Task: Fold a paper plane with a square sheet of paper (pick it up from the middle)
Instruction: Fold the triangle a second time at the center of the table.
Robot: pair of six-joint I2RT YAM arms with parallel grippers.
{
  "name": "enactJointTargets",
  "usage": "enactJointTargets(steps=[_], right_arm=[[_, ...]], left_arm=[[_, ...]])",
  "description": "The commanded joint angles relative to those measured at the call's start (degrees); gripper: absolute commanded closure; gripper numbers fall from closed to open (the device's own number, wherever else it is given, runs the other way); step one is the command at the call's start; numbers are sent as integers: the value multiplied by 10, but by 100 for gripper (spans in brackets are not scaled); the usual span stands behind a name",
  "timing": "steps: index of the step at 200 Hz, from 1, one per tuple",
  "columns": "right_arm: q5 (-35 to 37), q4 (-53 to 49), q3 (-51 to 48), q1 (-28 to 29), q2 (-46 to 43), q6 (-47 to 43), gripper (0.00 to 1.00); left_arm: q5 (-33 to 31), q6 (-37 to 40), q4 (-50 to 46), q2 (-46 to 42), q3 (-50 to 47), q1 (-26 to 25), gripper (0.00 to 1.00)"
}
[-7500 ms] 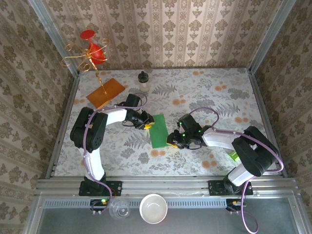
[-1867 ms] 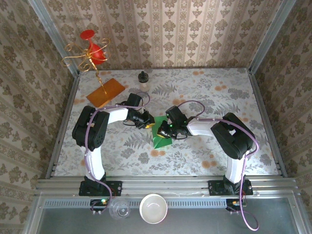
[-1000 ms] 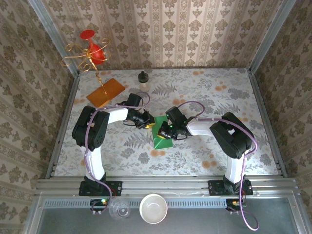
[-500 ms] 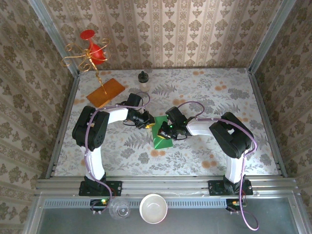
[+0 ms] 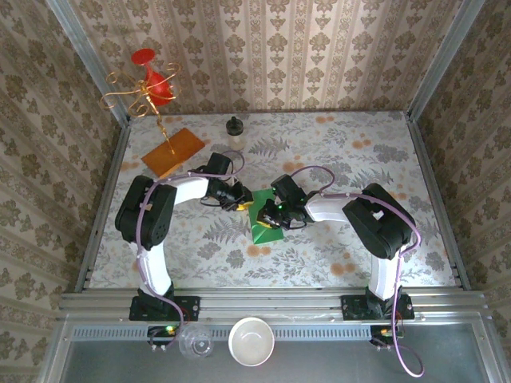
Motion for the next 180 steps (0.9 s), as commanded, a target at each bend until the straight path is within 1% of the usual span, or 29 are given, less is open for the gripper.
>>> enactJointTargets(steps=[1, 45, 76, 90, 133, 148, 174, 176, 180], right_arm=[[11, -35, 4, 4, 20, -1, 75], [8, -33, 9, 4, 21, -2, 62], [2, -25, 2, 4, 16, -5, 54], [5, -21, -7, 4, 11, -5, 51], [15, -35, -16, 4, 11, -11, 54], [20, -40, -21, 4, 12, -12, 55], [32, -58, -24, 4, 16, -19, 64], [32, -60, -24, 4, 16, -19, 65], [34, -63, -24, 4, 17, -21, 67]], left_arm=[[-27, -12, -16, -54, -15, 24, 73], [-44, -35, 9, -110, -67, 53, 69], [-41, -38, 22, -136, -87, 53, 64], [-41, -39, 23, -145, -94, 49, 63], [-47, -45, 25, -165, -111, 24, 63], [-49, -51, 33, -168, -120, 14, 67], [-44, -60, 49, -163, -129, 5, 75], [-43, -60, 50, -163, -129, -8, 76], [-42, -60, 52, -161, -129, -15, 77]])
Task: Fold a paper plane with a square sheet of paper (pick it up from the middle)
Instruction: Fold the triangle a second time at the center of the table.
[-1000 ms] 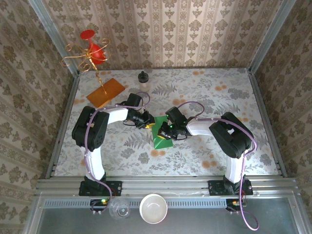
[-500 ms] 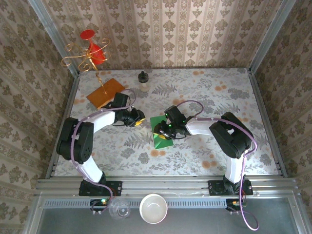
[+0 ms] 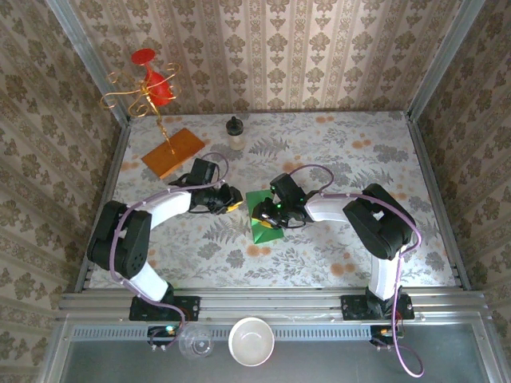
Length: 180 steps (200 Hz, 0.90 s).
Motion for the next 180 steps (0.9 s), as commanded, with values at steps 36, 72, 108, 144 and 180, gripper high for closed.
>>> enactJointTargets(steps=[36, 72, 108, 144, 180], right_arm=[[49, -89, -25, 4, 23, -15, 81], [52, -99, -24, 4, 30, -14, 91], [51, -96, -28, 4, 34, -10, 96], [49, -95, -29, 4, 33, -9, 97], [45, -84, -31, 4, 28, -7, 98]], left_arm=[[4, -13, 18, 19, -6, -57, 87], [8, -11, 22, 47, 1, -81, 95], [1, -5, 9, 76, 20, -85, 98], [-2, 1, -14, 102, 41, -86, 98], [-7, 5, -31, 117, 40, -86, 98]])
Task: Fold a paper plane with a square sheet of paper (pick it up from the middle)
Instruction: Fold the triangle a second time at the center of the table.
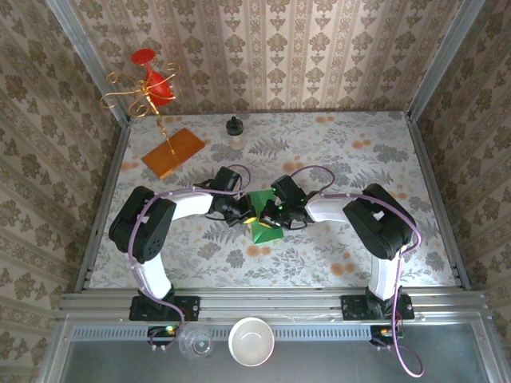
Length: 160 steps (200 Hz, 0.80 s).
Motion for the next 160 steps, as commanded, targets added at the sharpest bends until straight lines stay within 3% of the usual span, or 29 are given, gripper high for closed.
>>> enactJointTargets(steps=[1, 71, 160], right_arm=[[26, -62, -27, 4, 28, 1, 97], [-4, -24, -7, -6, -35, -47, 96], [15, -36, -18, -38, -5, -72, 96]], left_arm=[[-7, 16, -33, 14, 8, -3, 98], [-22, 34, -62, 26, 7, -2, 100], [-21, 40, -68, 30, 12, 0, 100]])
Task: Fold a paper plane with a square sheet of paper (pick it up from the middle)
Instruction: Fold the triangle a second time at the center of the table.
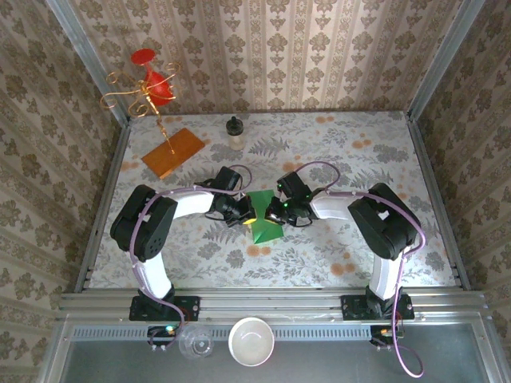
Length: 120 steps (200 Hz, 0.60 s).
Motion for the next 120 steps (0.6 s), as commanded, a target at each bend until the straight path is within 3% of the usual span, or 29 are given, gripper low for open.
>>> enactJointTargets(steps=[1, 72, 120], right_arm=[[14, -18, -16, -5, 10, -10, 96], [18, -18, -52, -6, 37, 15, 97], [22, -21, -62, -6, 42, 26, 98]], left_arm=[[-19, 15, -46, 22, 3, 0, 100], [-4, 34, -64, -60, 26, -4, 96], [-2, 17, -54, -79, 2, -51, 95]])
